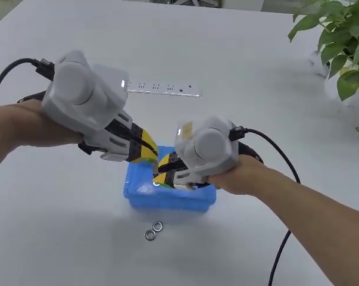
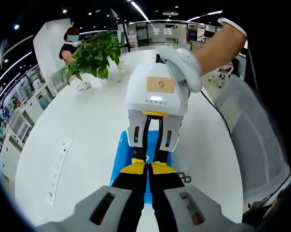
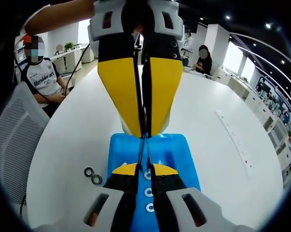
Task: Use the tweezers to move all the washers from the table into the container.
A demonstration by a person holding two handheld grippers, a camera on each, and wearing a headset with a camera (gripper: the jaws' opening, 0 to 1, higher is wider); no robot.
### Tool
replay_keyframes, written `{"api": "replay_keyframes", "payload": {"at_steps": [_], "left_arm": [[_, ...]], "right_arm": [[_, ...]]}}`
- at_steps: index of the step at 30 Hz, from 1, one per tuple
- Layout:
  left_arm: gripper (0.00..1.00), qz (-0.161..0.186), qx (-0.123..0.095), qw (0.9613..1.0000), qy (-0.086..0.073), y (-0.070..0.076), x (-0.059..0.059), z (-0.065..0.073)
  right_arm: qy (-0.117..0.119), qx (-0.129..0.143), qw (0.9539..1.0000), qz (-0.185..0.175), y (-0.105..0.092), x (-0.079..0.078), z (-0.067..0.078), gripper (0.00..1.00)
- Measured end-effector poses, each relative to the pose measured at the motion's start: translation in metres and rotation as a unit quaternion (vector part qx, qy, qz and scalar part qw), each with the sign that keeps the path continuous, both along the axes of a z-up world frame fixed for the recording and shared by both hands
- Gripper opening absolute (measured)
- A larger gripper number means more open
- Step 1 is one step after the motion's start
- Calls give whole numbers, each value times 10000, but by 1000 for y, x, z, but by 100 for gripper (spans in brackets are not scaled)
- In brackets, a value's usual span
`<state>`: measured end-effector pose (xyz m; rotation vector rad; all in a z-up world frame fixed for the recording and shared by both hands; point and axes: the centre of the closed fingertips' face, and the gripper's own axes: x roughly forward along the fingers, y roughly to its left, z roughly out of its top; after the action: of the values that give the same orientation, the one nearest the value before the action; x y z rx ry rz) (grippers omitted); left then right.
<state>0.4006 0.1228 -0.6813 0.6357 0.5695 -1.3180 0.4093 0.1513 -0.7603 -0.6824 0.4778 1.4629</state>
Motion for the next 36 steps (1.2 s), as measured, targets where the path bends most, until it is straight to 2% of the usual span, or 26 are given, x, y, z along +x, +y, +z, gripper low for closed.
{"api": "replay_keyframes", "payload": {"at_steps": [10,19,28,36], "left_arm": [[5,-50,-3,10000,-82,-2,-9,17],[5,-124,-4,9999,-98,-4,-25,33],[4,-195,76,9997,-133,-5,-42,36],[4,-238,132,9995,-146,-7,-57,31]], "right_arm": [[-118,75,9999,4,-4,-9,19,11],[-188,168,9997,-16,-6,-24,34,11],[-227,184,9996,-9,-7,-41,39,11],[-225,140,9996,16,-11,-54,34,11]]}}
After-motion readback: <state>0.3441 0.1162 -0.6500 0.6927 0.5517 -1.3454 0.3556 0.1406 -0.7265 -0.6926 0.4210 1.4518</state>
